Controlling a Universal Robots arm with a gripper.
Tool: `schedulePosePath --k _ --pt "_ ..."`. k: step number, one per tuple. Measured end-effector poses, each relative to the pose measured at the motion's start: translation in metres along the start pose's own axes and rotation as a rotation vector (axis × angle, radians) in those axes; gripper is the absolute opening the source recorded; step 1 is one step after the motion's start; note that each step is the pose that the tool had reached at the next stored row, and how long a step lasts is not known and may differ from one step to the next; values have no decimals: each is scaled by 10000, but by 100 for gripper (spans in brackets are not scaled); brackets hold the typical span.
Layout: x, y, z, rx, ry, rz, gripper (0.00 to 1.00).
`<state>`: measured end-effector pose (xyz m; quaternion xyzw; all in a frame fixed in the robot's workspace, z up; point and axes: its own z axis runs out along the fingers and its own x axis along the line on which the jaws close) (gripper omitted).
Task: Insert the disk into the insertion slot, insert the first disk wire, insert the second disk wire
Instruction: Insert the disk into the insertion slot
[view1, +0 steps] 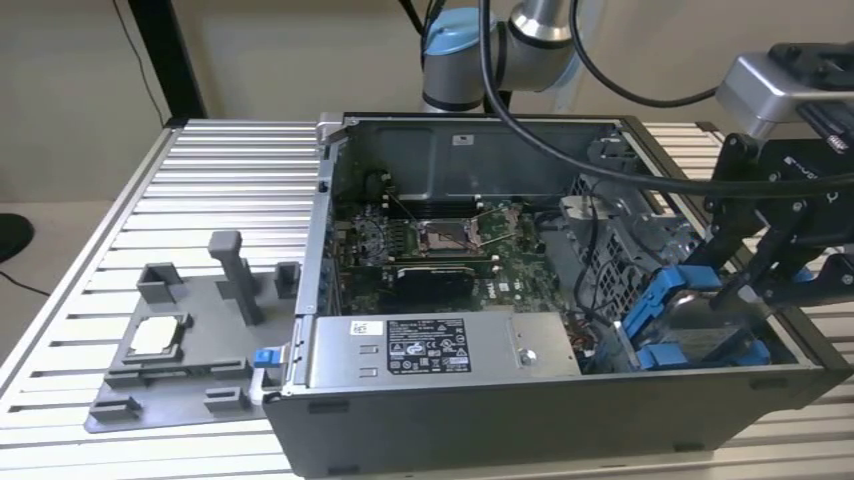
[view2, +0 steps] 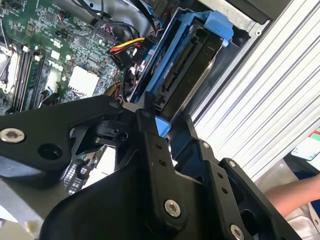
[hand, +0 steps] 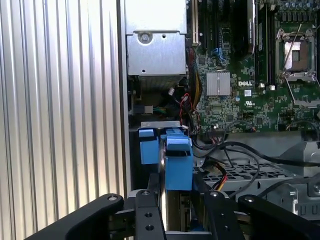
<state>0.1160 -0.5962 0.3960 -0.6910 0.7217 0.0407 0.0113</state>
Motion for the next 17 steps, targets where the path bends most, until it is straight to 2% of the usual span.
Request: schedulePosePath --k 1,14,17 --pt "0 0 1 0 -2 0 100" --pt "-1 27 1 1 -23 17 100" --pt "-43 29 26 8 -17 19 100"
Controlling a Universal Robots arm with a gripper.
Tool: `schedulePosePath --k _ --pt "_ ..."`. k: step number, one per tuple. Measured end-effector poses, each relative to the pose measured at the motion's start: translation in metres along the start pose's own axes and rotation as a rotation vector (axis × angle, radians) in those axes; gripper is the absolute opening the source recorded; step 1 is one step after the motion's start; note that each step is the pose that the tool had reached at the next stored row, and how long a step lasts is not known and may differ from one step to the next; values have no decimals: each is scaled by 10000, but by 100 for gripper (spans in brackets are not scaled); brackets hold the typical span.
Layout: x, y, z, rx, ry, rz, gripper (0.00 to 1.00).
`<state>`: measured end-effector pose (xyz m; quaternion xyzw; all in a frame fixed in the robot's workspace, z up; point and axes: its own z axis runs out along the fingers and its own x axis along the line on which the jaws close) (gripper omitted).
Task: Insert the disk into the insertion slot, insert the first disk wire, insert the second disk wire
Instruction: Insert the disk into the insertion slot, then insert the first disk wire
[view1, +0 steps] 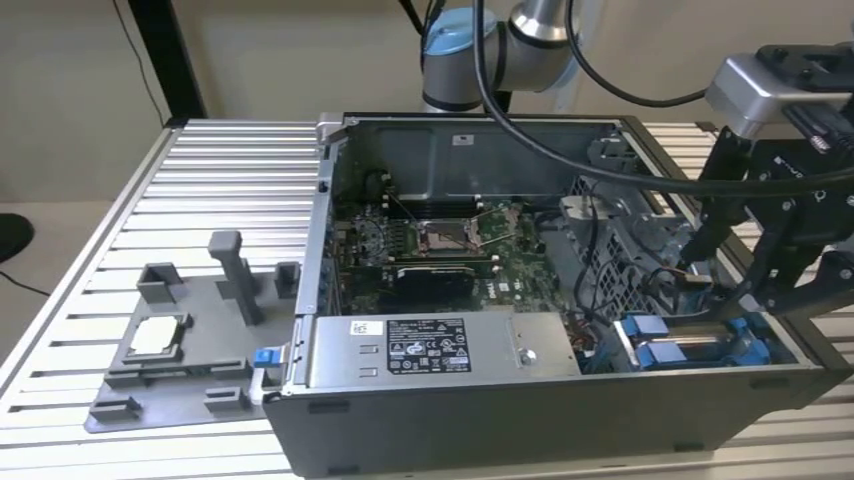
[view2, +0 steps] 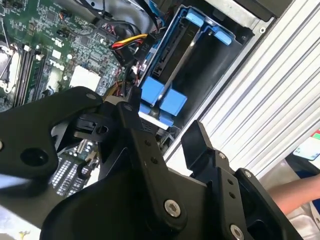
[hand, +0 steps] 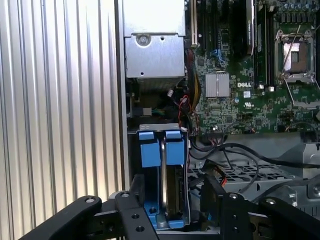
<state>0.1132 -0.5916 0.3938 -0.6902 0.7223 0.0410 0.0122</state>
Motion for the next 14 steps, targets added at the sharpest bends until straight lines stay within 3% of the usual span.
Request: schedulePosePath --k 6,10,14 --pt "-164 4 39 142 -8 -11 100" --pt "-194 -38 47 209 -16 -8 100" --pt "-198 -105 68 222 -49 83 100"
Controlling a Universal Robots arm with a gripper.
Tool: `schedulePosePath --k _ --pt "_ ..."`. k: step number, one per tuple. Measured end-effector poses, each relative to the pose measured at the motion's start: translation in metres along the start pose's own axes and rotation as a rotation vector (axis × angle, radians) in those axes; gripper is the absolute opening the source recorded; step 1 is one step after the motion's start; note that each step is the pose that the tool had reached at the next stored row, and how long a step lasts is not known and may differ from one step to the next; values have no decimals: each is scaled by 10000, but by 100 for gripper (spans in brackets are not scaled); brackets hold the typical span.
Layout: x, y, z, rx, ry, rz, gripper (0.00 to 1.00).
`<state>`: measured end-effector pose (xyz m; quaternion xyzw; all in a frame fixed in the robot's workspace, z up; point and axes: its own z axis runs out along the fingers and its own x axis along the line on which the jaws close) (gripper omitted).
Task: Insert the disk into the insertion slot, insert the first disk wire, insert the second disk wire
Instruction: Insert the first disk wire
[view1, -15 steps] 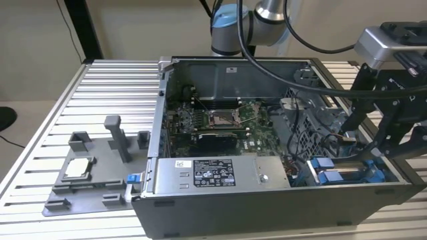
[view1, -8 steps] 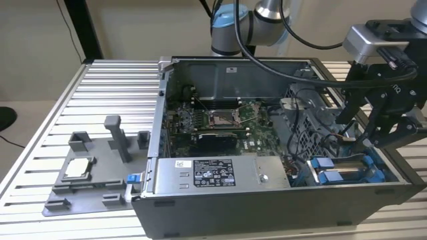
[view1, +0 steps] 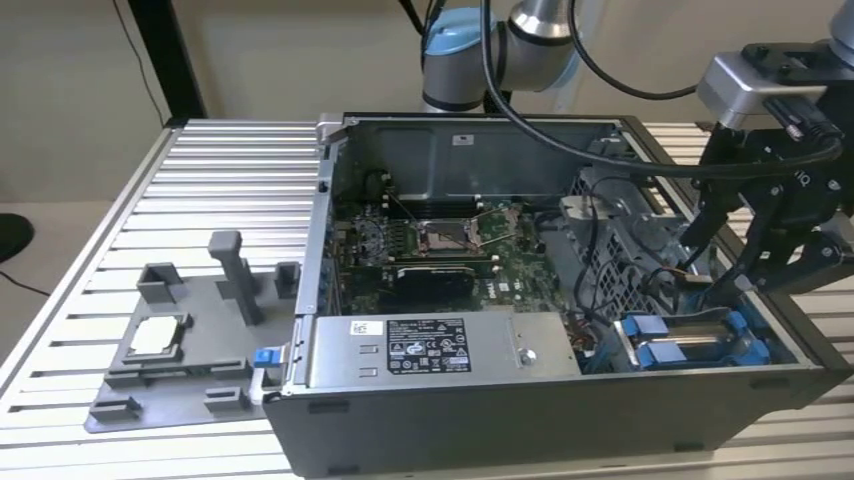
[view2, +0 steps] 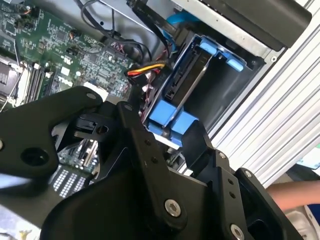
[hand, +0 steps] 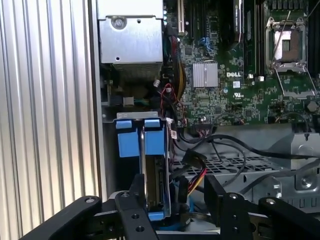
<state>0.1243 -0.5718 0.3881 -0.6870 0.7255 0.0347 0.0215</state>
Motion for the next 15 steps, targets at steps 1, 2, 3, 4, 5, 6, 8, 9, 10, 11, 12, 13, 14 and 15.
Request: schedulePosePath --k 1,2,3,4,5,6,8,9,10,11,12,13,14,15 --pt "0 -10 8 5 -3 63 100" --pt "-2 -17 15 9 -3 118 100" --pt "-3 -21 25 12 -2 161 100" --pt "-3 -24 34 16 -4 202 100" --pt "-5 -24 41 28 -13 229 100" --pt "-7 -24 48 53 -25 243 100" --pt "-10 -25 75 72 -29 245 100" --pt "-10 -26 88 77 -29 246 100" --pt "-10 -25 91 77 -29 246 100" --pt "-10 -25 90 78 -28 247 100" --pt "-10 -25 90 78 -27 246 100" --pt "-10 -25 91 78 -27 247 100" --pt "-10 -25 98 78 -30 246 100" --pt "-9 -26 111 78 -38 246 100"
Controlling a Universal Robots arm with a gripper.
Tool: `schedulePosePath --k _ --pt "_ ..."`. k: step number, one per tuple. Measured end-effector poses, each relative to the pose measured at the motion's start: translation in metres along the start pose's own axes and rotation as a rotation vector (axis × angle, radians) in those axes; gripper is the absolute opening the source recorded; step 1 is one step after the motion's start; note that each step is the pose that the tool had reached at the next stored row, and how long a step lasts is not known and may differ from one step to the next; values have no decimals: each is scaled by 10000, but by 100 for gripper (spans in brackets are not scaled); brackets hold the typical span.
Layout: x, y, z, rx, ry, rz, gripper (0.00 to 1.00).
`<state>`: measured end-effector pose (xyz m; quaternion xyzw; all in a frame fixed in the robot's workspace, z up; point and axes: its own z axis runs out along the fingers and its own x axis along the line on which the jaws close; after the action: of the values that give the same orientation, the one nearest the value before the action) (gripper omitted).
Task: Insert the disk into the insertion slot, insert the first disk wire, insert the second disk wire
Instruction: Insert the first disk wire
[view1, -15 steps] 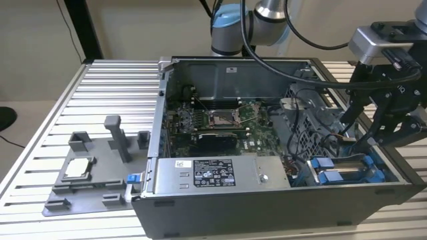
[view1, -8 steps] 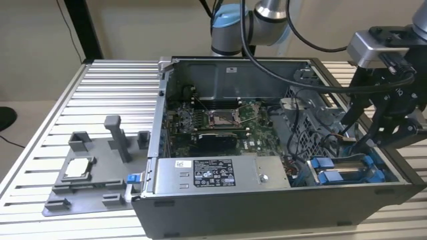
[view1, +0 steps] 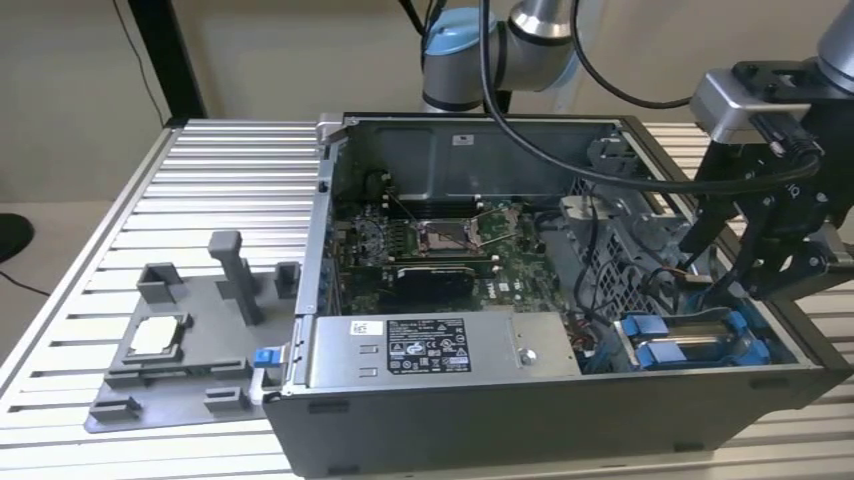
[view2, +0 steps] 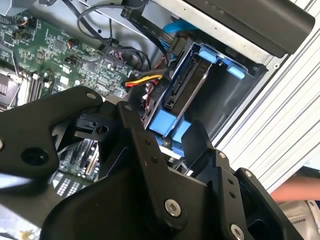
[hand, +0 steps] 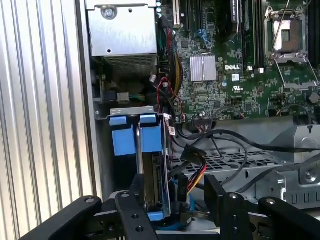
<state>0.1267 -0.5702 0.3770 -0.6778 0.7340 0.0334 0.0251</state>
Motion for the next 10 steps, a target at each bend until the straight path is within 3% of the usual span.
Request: schedulePosePath --k 6,9,10 --pt "6 -30 101 -6 -75 0 100" --pt "6 -39 133 -13 -176 0 100" --pt "6 -40 139 -13 -254 -1 100"
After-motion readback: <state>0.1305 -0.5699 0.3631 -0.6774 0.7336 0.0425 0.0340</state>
